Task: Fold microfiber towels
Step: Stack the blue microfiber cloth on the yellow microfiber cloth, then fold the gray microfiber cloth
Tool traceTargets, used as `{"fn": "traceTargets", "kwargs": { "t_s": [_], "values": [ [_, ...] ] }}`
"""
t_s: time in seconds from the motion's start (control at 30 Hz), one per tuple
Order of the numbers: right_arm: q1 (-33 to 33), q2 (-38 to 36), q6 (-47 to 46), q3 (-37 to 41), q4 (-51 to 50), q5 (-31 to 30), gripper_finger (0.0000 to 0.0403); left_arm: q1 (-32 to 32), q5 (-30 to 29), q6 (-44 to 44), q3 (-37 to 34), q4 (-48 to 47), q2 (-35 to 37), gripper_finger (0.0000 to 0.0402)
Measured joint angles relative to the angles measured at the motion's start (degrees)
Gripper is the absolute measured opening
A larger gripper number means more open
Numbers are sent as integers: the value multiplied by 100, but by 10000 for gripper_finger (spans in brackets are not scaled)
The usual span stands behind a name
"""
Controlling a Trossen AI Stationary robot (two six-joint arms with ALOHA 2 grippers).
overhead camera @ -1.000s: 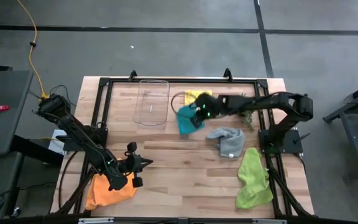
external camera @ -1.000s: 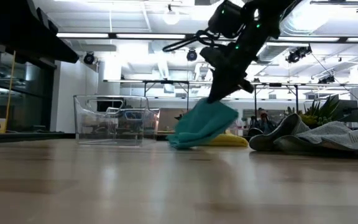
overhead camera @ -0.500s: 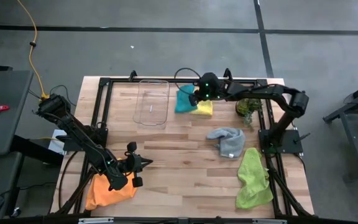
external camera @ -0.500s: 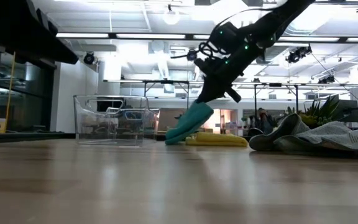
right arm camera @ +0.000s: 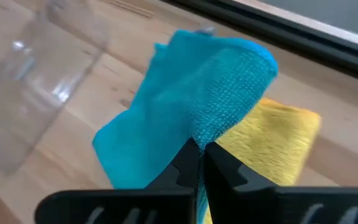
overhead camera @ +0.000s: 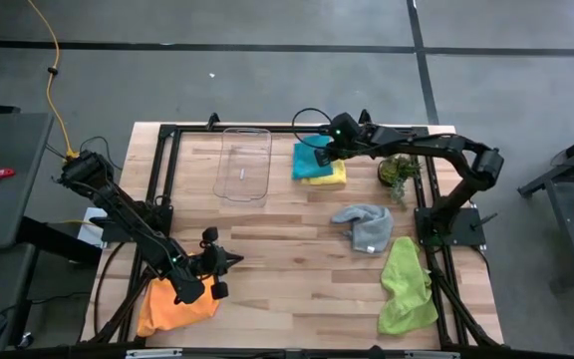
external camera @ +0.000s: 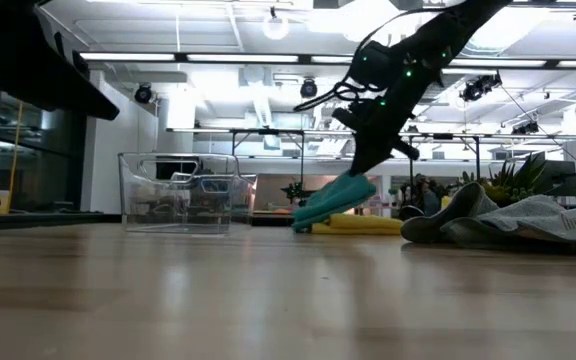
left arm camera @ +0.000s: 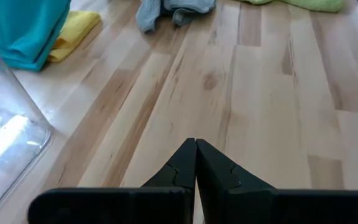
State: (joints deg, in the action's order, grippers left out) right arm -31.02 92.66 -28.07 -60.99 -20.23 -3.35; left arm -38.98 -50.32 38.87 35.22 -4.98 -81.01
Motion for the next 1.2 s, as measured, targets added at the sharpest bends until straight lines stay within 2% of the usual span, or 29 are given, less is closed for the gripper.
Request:
{"fn": "traceTargets", "kwargs": {
  "t_s": [0.2, 0.4, 0.83, 0.97, 1.2],
  "values": [
    [-128, -51, -149, -2, -610, -88, 0, 0, 23, 7, 0, 58, 1, 0],
    [-247, 213, -191, -7, -1090, -555, 0, 0, 45, 11, 0, 91, 2, 0],
    [-247, 555, -145, -7, -1004, -717, 5, 0, 85, 0, 0, 128, 2, 0],
    [-247, 478, 35, -7, -1041, -905, 45, -1, 89, 0, 0, 125, 2, 0],
    [-77, 103, 369, -7, -1227, -1285, 160, -4, 87, -2, 0, 112, 0, 0]
  ]
}}
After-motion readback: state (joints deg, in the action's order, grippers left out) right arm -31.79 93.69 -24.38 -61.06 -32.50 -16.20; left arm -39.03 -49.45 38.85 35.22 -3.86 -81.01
